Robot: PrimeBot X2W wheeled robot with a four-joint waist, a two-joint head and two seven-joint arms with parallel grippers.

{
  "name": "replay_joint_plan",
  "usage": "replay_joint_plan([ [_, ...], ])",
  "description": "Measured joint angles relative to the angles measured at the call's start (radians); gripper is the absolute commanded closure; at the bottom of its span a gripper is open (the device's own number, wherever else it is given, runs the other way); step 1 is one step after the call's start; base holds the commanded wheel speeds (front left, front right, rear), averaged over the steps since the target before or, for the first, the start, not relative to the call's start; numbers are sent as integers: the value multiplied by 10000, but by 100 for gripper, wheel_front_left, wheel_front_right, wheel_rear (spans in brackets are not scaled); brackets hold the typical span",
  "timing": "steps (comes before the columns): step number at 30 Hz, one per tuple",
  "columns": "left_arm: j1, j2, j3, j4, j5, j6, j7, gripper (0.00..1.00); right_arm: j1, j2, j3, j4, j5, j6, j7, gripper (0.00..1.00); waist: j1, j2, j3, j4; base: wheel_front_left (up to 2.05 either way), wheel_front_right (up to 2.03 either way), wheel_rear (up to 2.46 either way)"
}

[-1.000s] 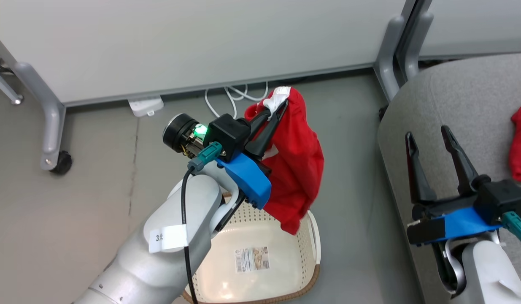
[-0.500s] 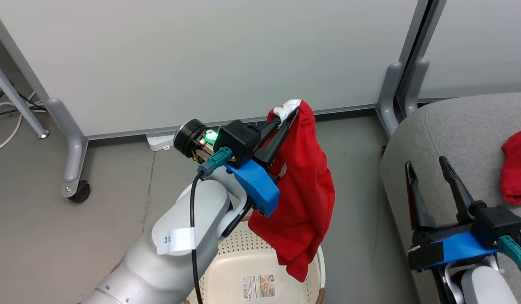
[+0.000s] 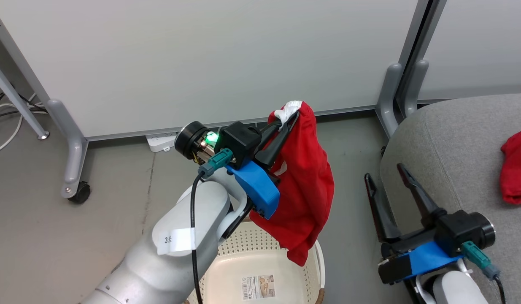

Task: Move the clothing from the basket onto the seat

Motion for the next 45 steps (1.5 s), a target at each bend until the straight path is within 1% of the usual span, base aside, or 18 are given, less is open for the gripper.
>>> replay_joint_plan([
  [8,-7,-4,31,-25,31,0,0,100,-467,-109,1712,182,150,0,0,0,0,-1,188,-77,0,0,0],
  [15,-138,-52,-13,-75,94,0,0,100,-1374,-171,2518,802,84,0,0,0,1,-1,427,-23,0,0,0],
  [20,-270,-105,-52,-140,109,0,0,100,-2151,-94,2660,1513,-84,0,0,0,1,0,632,63,0,0,0],
  [27,-389,-178,-104,-211,146,0,0,100,-3111,75,2880,2846,-512,0,2,0,1,0,897,154,0,0,0],
  [34,-556,-249,-167,-305,157,0,0,100,-3790,295,2685,3649,-675,0,0,0,2,-1,1129,246,0,0,0],
  [35,-564,-251,-171,-311,167,0,0,100,-3845,316,2654,3739,-675,0,0,37,2,-1,1149,256,0,0,0],
  [36,-567,-255,-176,-316,174,0,0,100,-3887,328,2638,3795,-675,0,2,100,2,0,1164,263,0,0,0],
  [45,-614,-291,-201,-290,174,0,0,100,-4028,410,2619,3875,-663,0,2,100,1,-1,1189,257,0,0,0],
])
